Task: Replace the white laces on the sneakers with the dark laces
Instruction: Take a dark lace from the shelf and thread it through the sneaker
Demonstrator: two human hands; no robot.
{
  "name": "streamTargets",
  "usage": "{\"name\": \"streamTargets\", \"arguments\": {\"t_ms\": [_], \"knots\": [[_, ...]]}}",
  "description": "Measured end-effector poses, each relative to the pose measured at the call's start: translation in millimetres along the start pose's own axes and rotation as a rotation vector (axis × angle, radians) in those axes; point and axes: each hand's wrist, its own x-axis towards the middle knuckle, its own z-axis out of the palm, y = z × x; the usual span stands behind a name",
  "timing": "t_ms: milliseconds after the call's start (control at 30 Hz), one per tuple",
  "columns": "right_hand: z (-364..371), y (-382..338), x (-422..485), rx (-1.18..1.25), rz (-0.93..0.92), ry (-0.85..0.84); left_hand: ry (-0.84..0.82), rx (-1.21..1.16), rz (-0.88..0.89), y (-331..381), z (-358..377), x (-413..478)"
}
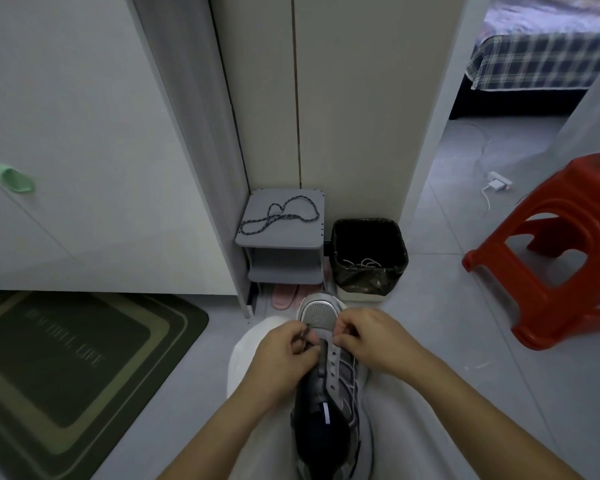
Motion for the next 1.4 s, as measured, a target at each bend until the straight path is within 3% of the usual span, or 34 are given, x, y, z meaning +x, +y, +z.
{"name": "streamTargets", "arguments": {"t_ms": [133, 500, 867, 1033, 1200, 1300, 1400], "knots": [[0.8, 1.1, -1.8, 0.038, 0.014, 0.031, 0.049, 0.254, 0.058, 0.0, 12.8, -0.7], [-1.9, 9.7, -4.2, 0.159, 0.068, -0.033, 0.088, 0.341, 0.058, 6.1, 29.4, 6.5], [7.4, 9.6, 0.8, 0.213, 0.110, 0.015, 0.072, 0.671, 0.050, 10.2, 30.7, 15.8], [2.8, 3.7, -1.0, 0.265, 0.125, -0.097, -0.071, 0.656, 0.086, 10.8, 21.9, 20.3], [-6.2, 7.7, 0.6, 0.276, 0.114, -0.200, -0.282, 0.586, 0.000, 17.6, 8.8, 21.0], [-5.2, 11.2, -0.4, 0.297, 0.114, -0.295, -0.434, 0.257, -0.084, 15.8, -8.9, 17.3], [-7.1, 10.1, 0.3, 0.226, 0.106, -0.270, -0.583, -0.073, -0.155, 15.6, -26.5, -1.6]]}}
